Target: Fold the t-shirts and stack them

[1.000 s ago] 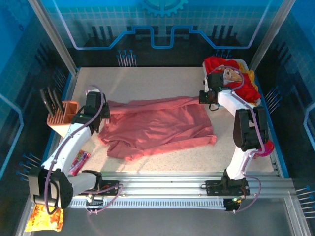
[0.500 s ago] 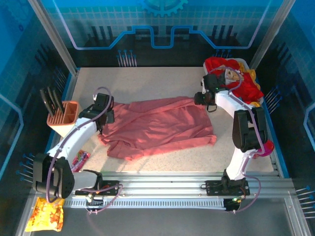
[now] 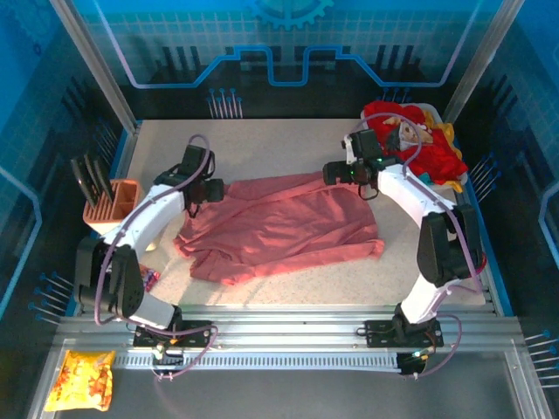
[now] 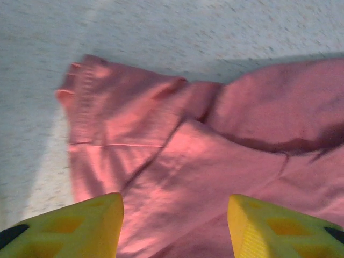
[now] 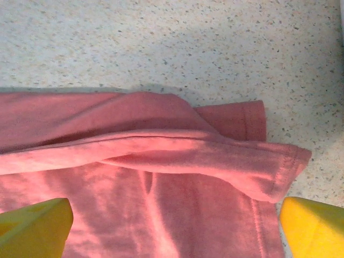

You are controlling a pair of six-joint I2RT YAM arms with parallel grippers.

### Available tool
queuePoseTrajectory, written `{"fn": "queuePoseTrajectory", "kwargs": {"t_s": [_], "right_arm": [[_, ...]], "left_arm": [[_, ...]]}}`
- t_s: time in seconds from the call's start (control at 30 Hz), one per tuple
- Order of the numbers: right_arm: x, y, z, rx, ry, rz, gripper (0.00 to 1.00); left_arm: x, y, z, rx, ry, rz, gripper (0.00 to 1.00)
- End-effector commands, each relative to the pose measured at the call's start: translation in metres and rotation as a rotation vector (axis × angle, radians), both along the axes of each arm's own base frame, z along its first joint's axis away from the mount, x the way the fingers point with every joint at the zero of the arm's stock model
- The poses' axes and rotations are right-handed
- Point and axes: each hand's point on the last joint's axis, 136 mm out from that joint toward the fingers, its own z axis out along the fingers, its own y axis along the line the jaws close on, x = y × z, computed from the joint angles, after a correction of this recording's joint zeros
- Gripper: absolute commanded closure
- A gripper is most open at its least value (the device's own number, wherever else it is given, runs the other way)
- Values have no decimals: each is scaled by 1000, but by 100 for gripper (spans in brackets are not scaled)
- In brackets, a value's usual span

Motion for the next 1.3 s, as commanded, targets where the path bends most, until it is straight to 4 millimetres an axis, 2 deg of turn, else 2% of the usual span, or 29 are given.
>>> {"fn": "queuePoseTrajectory", "kwargs": {"t_s": [0.0, 0.23, 0.33, 0.47, 0.63, 0.9, 1.13, 1.27], "right_arm": [[-17, 9, 5, 69, 25, 26, 0], [-33, 16, 6, 128, 34, 42, 0], [-37, 17, 6, 138, 33, 47, 0], [-37, 14, 3, 125, 36, 44, 0], [-36, 12, 2, 120, 36, 40, 0], [-36, 10, 6, 123, 36, 37, 0], [-40, 6, 8, 119, 32, 33, 0], [-41, 6, 7, 117, 39, 37, 0]], "left_arm": [[13, -31, -12, -82, 16, -65, 46], [47, -30, -37, -70, 47, -7, 48], [56, -20, -39, -50, 48, 13, 49], [64, -12, -40, -87, 52, 6, 54], [63, -23, -48, -109, 75, -73, 58], [61, -25, -68, -120, 108, -74, 59], [50, 1, -82, -122, 151, 70, 57], [49, 1, -82, -133, 144, 78, 57]]}}
